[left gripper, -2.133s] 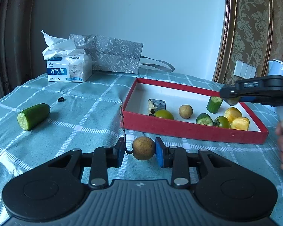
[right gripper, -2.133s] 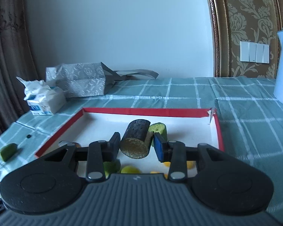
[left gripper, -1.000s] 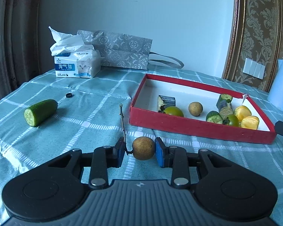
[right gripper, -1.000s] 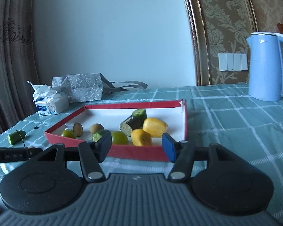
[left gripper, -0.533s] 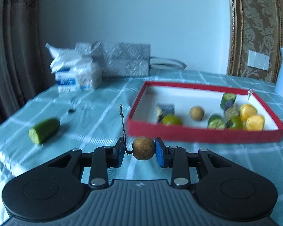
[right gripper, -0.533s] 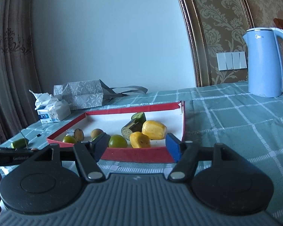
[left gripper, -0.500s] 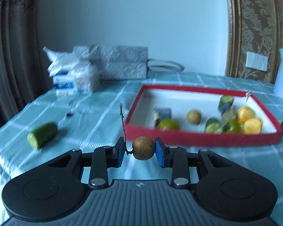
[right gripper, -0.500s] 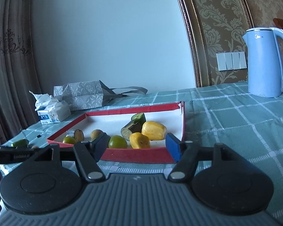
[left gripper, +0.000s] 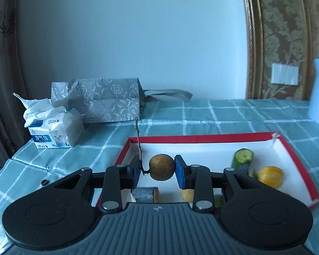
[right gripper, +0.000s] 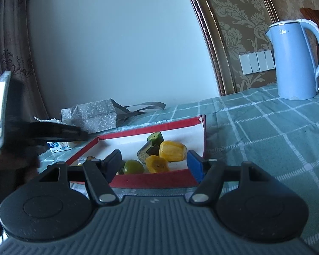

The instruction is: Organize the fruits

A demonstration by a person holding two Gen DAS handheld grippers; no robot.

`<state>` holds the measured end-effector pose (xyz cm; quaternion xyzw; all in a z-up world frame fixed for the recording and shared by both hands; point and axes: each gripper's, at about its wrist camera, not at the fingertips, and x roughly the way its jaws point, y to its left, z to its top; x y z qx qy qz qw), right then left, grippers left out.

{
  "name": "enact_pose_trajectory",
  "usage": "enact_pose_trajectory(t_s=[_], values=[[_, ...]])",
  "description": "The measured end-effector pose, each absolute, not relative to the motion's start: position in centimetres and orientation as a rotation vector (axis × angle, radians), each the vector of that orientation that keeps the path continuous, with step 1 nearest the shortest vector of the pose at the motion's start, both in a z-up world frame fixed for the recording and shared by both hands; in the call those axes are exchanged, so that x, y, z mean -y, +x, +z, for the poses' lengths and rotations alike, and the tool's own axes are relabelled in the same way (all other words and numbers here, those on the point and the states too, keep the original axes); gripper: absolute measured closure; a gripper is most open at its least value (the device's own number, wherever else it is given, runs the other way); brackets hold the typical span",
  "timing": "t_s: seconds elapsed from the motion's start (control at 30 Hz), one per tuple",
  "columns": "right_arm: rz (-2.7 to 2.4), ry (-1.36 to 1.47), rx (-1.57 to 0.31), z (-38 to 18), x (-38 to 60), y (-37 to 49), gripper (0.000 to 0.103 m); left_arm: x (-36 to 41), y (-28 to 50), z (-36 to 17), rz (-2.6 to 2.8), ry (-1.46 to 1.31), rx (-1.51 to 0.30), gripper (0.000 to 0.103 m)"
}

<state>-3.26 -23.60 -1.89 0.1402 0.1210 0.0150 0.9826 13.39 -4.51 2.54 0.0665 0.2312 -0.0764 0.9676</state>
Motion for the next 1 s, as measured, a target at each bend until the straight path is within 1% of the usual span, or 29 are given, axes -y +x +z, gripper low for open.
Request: enact_pose_trajectory(t_s=[0.13,0.23,0.27,0.3,0.33,0.37,0.4,0.43,0.5,0.63,0.7,0.73,0.8,0.83,1.0], values=[[0.030,0.295,-0.253,-1.9,23.8,-3.0,0.037,5.4,15.2,1.1,-0.121,0.157,-0.502,0.070],[0.029,0.307,-0.260,-1.9,23.9,-3.0,0.037,5.3,16.0,0.2,-0.105,0.155,-0.523,0.064],[0.031,0.310,-0.259,-1.8,23.9,-2.9,0.037,5.3,16.2,-0.1,-0.103,0.155,-0.528,0.058],[0.033,0.311,-0.258,-1.8,23.9,-2.9,0.037,5.3,16.4,-0.3,-0.100,0.154,-0.531,0.054],[0.034,0.310,-0.257,-1.8,23.9,-3.0,0.036,5.3,16.5,-0.5,-0.093,0.152,-0.532,0.044],[0.034,0.309,-0.258,-1.8,23.9,-2.9,0.033,5.2,16.5,-0.6,-0.086,0.148,-0.531,0.031],[0.030,0.309,-0.258,-1.9,23.8,-2.9,0.027,5.2,16.6,-0.6,-0.080,0.144,-0.527,0.027],[0.025,0.308,-0.256,-1.8,23.8,-2.9,0.026,5.1,16.6,-0.7,-0.075,0.139,-0.519,0.024],[0.018,0.303,-0.253,-1.8,23.8,-3.0,0.025,5.0,16.5,-0.6,-0.072,0.130,-0.520,0.024],[-0.012,0.297,-0.255,-1.8,24.0,-2.9,0.014,4.4,15.0,0.0,-0.106,0.096,-0.530,0.024],[-0.021,0.290,-0.259,-1.8,24.0,-2.9,0.010,4.0,13.7,0.4,-0.131,0.074,-0.533,0.024],[-0.028,0.279,-0.264,-1.8,23.9,-2.8,0.007,3.7,13.0,0.6,-0.140,0.061,-0.535,0.022],[-0.051,0.249,-0.272,-1.9,23.6,-2.8,0.004,3.0,11.3,0.8,-0.147,0.034,-0.538,0.020],[-0.065,0.233,-0.271,-1.8,23.4,-2.8,0.000,2.7,10.5,0.9,-0.154,0.025,-0.535,0.020],[-0.162,0.181,-0.298,-1.6,21.6,-2.6,0.000,1.7,6.8,0.9,-0.159,0.017,-0.519,0.019]])
